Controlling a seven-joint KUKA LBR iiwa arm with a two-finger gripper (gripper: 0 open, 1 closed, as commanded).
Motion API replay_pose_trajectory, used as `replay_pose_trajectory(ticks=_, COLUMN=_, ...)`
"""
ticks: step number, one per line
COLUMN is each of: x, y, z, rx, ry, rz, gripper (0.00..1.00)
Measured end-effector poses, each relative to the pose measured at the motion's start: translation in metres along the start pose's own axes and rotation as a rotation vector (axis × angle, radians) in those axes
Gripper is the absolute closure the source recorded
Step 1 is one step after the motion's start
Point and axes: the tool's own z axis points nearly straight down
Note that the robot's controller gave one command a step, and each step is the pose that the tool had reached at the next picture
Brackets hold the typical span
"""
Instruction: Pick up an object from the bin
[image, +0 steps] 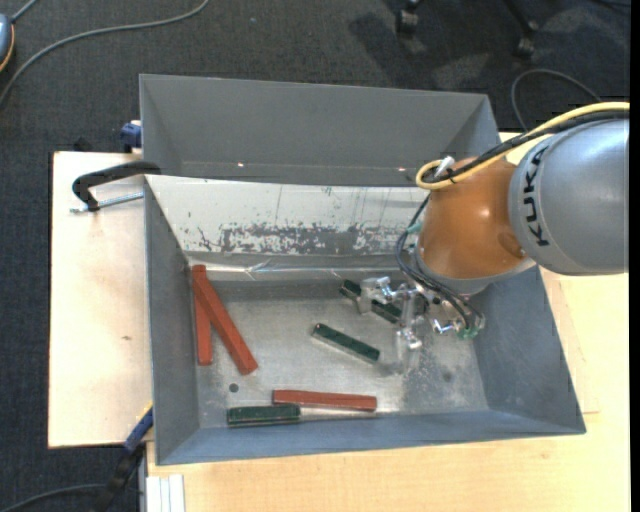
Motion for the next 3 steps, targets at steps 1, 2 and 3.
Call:
replay_pose_trajectory(ticks=1, x=-0.007, y=0.061, z=0.007, rx=-0.007, ry=0.000, rz=0.102, gripper=0.00)
replay_pose_trajectory(ticks=2, x=-0.006, y=0.058, z=0.007, rx=-0.004, ry=0.000, rz=0.105, gripper=1.00)
replay_pose_trajectory(ticks=3, x=-0.014, y=0.080, z=-0.144, rx=-0.002, ry=-0.016, rz=0.060, gripper=1.00)
